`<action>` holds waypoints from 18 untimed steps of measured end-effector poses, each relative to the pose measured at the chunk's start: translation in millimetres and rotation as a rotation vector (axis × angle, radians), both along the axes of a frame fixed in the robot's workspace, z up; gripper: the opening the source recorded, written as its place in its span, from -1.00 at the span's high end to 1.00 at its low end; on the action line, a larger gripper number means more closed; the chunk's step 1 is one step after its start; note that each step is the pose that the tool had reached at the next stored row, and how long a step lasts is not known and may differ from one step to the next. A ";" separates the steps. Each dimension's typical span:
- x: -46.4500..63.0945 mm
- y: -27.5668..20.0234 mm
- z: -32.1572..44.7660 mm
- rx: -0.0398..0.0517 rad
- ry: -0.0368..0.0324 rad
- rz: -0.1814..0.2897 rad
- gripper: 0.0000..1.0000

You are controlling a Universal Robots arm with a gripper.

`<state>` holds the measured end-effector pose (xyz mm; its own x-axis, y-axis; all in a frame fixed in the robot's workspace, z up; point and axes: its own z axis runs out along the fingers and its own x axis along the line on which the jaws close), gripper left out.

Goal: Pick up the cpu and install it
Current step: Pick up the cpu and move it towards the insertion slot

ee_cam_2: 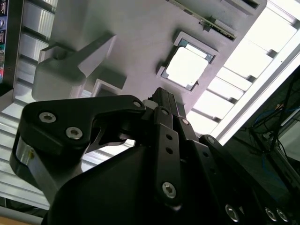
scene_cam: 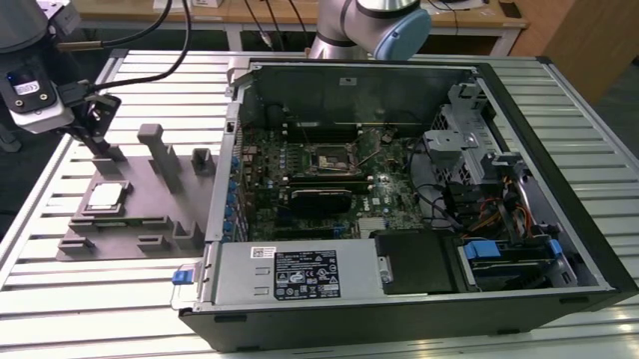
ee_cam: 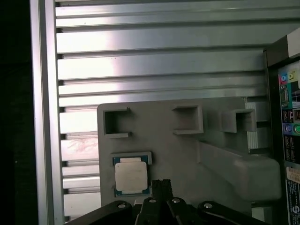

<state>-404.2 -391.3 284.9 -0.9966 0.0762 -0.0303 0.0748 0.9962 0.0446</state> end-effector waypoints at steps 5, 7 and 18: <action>-1.4 0.0 -4.1 -0.0002 0.0000 0.000 0.79; -1.9 -0.2 -5.3 -0.0006 0.0002 0.000 0.79; -9.1 -1.4 -16.3 -0.0009 0.0000 0.000 0.79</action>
<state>-413.3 -392.6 268.6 -0.9966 0.0762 -0.0304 0.0748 0.9962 0.0438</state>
